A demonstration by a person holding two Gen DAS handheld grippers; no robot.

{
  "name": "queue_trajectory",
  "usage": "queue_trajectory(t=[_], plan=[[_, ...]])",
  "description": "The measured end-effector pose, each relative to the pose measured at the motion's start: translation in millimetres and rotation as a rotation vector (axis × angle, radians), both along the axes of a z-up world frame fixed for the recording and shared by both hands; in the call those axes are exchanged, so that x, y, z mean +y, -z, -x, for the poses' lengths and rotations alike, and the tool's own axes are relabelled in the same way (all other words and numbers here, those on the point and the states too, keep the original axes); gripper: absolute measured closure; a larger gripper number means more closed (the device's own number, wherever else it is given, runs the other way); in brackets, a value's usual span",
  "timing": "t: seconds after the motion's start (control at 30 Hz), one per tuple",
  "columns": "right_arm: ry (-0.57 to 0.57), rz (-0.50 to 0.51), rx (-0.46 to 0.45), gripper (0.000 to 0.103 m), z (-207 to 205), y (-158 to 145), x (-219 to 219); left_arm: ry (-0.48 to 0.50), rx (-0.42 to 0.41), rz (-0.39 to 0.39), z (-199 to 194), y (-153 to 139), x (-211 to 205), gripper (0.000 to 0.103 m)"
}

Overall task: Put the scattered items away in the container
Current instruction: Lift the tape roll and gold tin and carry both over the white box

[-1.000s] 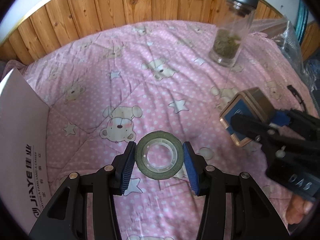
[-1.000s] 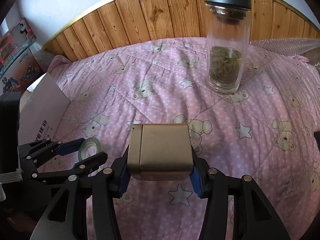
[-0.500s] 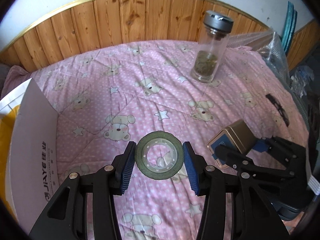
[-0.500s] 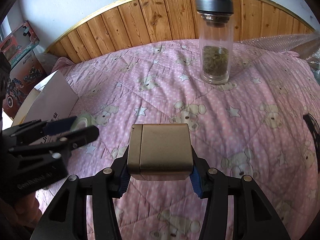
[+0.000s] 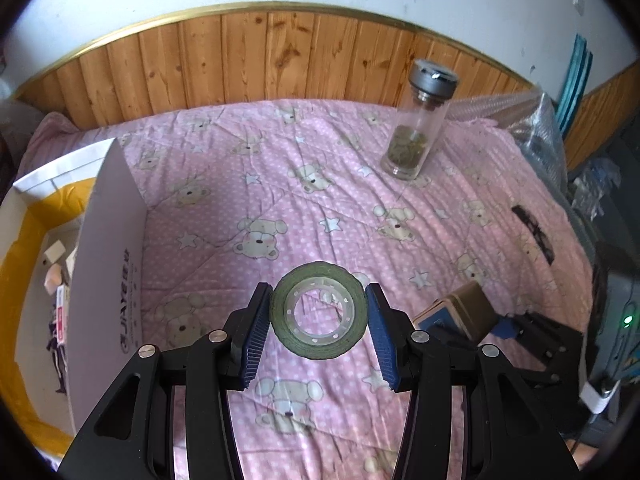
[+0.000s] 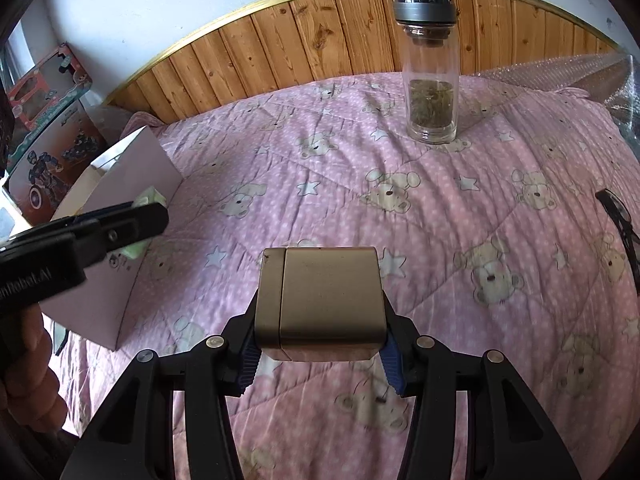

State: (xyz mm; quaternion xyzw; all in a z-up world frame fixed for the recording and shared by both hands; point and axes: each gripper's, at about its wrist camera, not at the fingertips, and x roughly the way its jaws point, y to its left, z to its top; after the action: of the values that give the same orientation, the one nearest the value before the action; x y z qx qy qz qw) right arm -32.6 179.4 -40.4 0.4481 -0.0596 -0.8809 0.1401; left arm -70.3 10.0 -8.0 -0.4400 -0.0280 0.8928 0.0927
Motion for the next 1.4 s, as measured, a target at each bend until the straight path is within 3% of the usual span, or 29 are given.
queue_trajectory(t=[0.4,0.73,1.03,1.4], plan=[[-0.076,-0.002,0.067,0.052,-44.0,-25.2,-29.8,-0.036,0.079,-0.12,-51.6,-53.9,-37.1,0.054],[-0.18,0.053,0.106,0.052,-86.0,-53.2,-60.8,-0.124,0.143,-0.169,-82.1,-80.1,-90.5,0.054],[-0.298,0.076,0.16,0.052,-105.3,-85.9,-105.6,-0.275,0.182,-0.211,-99.1,-90.6,-165.0,0.054],[-0.397,0.089,0.197,0.052,-100.0,-110.7,-161.9,-0.364,0.155,-0.225,-105.0,-76.3,-227.0,0.054]])
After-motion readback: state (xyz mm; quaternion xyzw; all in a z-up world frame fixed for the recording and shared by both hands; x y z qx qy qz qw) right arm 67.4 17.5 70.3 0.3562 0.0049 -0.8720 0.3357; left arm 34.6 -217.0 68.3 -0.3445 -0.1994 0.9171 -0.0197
